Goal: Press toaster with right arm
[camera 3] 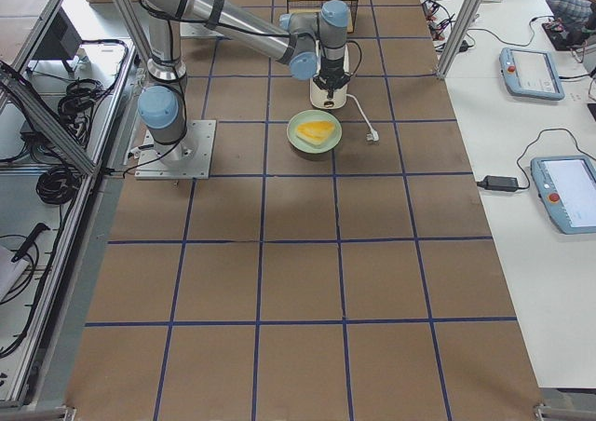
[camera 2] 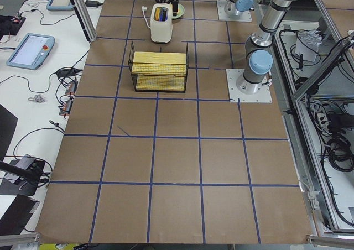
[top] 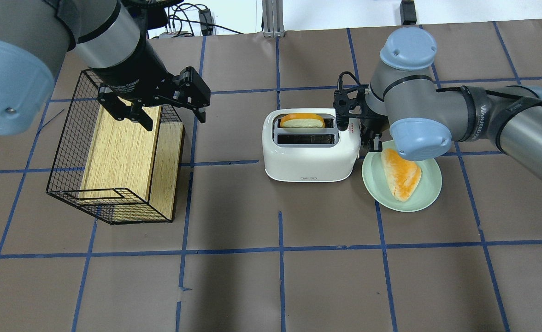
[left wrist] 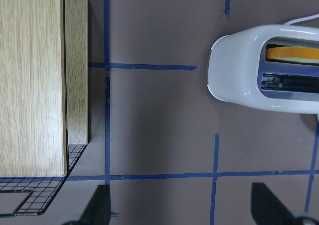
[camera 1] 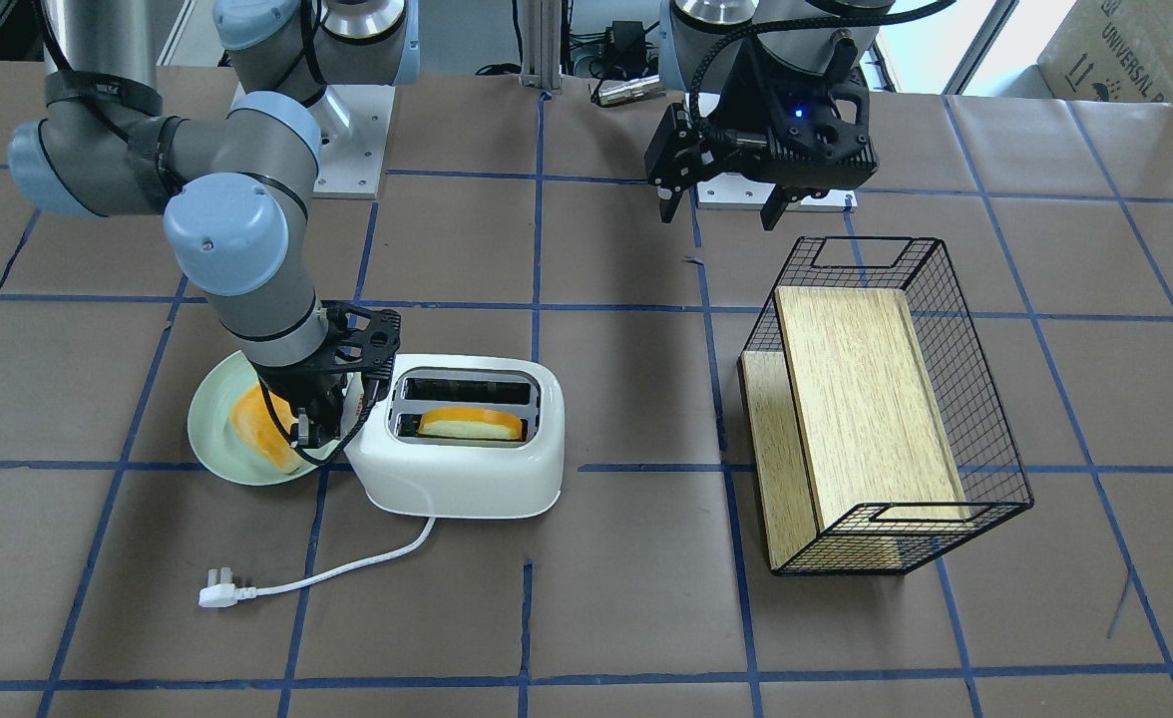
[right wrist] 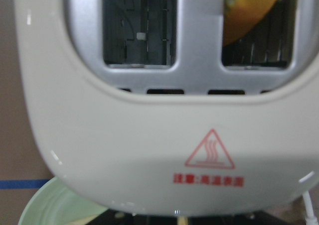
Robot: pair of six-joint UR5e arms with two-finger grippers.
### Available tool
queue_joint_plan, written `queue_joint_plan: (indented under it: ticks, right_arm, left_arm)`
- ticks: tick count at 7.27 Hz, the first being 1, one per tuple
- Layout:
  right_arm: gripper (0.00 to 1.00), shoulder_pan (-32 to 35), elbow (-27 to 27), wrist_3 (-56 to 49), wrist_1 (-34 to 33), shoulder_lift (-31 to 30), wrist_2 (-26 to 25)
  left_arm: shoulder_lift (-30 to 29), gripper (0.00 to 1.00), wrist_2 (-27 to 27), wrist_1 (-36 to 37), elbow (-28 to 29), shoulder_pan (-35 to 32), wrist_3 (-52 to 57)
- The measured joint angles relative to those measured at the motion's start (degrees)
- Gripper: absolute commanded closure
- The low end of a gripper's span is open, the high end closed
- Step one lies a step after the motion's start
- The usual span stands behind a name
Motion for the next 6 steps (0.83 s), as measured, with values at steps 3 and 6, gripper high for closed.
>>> queue_joint_plan:
  ticks: [3,6]
  right_arm:
    - [0.82,0.0,0.01,0.11,-0.02,0.32,-0.1]
    - [0.82,0.0,-0.01,0.18,0.0,0.48,-0.08]
  left_arm:
    - [0.0,0.0,0.0,0.0,0.0,0.0,0.0]
    - [0.0,0.0,0.0,0.0,0.0,0.0,0.0]
